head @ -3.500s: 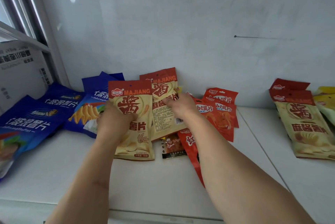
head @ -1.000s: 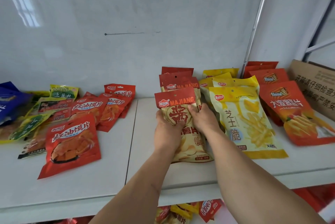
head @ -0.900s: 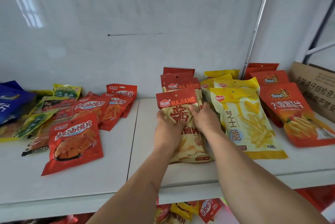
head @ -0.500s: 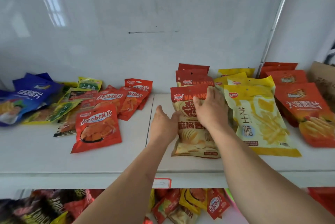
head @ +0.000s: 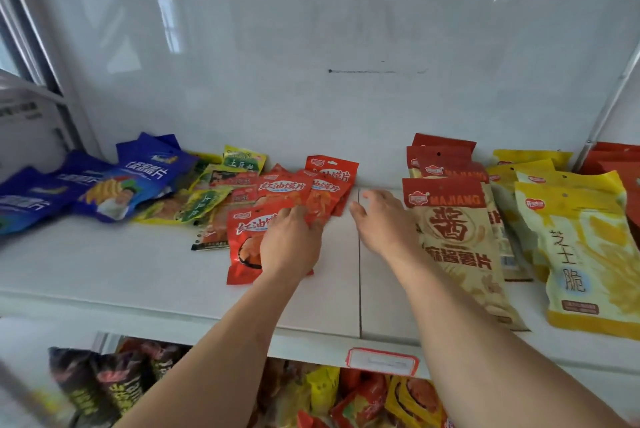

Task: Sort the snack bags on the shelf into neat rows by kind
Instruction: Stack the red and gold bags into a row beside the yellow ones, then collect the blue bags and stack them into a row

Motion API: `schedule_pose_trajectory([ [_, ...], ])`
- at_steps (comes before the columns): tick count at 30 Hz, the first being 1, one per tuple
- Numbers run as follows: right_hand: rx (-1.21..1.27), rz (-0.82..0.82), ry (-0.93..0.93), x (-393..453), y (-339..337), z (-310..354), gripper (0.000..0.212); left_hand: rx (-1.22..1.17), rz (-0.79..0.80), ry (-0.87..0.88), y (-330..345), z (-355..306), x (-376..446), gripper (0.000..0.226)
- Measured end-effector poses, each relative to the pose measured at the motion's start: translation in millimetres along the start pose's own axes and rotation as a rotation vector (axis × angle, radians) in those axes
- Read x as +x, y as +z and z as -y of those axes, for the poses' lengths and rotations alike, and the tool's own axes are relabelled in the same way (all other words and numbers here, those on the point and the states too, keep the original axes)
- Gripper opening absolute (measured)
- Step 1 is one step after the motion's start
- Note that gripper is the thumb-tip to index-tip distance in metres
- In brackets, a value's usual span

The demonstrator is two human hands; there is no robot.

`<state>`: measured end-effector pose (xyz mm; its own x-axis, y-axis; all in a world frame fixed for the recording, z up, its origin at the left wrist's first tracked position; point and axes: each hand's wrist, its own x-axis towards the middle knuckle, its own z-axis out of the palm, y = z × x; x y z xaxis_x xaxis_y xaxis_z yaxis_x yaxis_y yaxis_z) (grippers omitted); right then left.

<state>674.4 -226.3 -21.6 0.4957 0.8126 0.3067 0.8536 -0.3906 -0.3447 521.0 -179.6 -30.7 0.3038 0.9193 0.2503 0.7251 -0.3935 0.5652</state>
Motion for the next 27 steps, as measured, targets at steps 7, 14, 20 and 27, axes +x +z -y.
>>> schedule_pose_trajectory([
  [7, 0.123, 0.082, 0.154, 24, 44, 70, 0.059, 0.044, -0.02, 0.028, -33, 64, 41, 0.047],
  [14, 0.029, 0.029, 0.188, 36, 74, 137, 0.071, -0.009, -0.057, 0.052, -66, 117, 84, 0.047],
  [20, 0.108, 0.012, 0.003, 57, 91, 193, 0.06, -0.055, -0.085, -0.039, -93, 160, 112, 0.044],
  [27, 0.386, 0.171, -0.107, 79, 122, 256, 0.057, 0.025, -0.107, -0.204, -124, 222, 142, 0.05],
])
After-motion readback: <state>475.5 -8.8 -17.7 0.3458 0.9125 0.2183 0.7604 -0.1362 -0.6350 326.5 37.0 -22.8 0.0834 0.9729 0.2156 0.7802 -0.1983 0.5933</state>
